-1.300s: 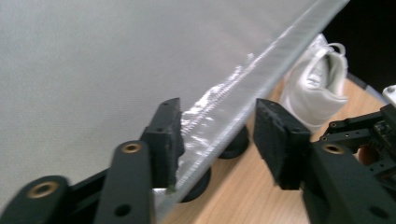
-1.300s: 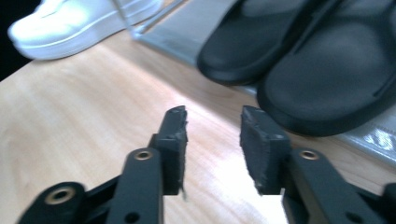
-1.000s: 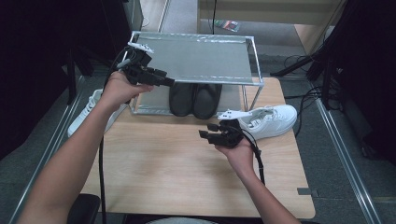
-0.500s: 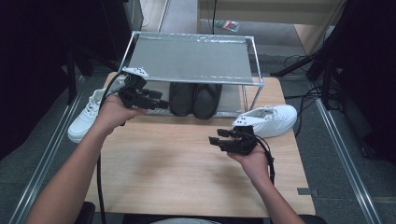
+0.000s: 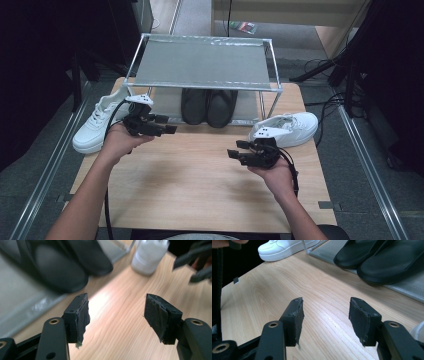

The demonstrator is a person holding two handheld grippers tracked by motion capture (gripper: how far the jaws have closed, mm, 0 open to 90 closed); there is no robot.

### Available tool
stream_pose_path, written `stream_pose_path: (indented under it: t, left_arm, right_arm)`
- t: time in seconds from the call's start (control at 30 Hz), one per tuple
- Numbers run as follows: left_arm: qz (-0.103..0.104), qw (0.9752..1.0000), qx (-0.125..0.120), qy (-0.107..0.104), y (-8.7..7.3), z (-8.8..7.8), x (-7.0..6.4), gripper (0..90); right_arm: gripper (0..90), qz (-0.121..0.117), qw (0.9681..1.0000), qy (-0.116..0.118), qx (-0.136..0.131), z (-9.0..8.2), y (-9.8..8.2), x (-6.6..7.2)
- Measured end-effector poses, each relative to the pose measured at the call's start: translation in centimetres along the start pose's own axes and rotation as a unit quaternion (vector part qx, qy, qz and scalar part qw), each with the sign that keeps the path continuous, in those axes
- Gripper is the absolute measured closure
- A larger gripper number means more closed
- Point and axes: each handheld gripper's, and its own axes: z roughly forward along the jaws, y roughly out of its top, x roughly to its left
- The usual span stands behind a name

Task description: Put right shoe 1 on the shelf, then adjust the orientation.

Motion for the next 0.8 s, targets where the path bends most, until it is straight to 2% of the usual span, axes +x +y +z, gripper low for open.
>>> stream_pose_path:
  t: [0.03,0.13,0.2,0.43,0.5,0.53,0.7,0.8]
  left_arm:
    - [0.000,0.9999,-0.001,0.011,-0.5,0.1,0.1,37.0]
    - [-0.011,0.9999,-0.002,0.011,-1.6,0.1,0.6,37.7]
    - [-0.008,0.9998,0.001,0.015,-2.1,0.1,0.9,37.7]
    - [-0.022,0.9993,-0.011,0.027,-3.2,-1.4,2.0,37.9]
    - [-0.037,0.9986,-0.021,0.032,-3.6,-2.2,2.5,37.9]
    - [-0.043,0.9978,-0.028,0.042,-3.9,-2.8,3.0,38.1]
    - [-0.064,0.9951,-0.039,0.064,-4.4,-4.7,4.2,38.2]
    - [-0.066,0.9941,-0.037,0.078,-4.6,-5.5,4.7,38.6]
  right_arm:
    - [46.6,0.000,1.0000,0.000,0.001,0.0,0.0,0.0]
    - [46.7,-0.003,1.0000,-0.001,0.000,0.0,0.1,-0.1]
    - [46.7,-0.005,1.0000,-0.005,0.002,0.1,0.1,-0.1]
    - [46.7,-0.012,0.9999,-0.010,0.005,0.3,0.2,-0.1]
    - [46.7,-0.012,0.9998,-0.009,0.009,0.4,0.2,0.0]
    - [46.7,-0.016,0.9997,-0.010,0.012,0.5,0.1,0.1]
    - [46.6,-0.019,0.9997,-0.008,0.016,0.8,0.1,0.3]
    - [46.6,-0.019,0.9997,-0.006,0.015,0.9,0.1,0.3]
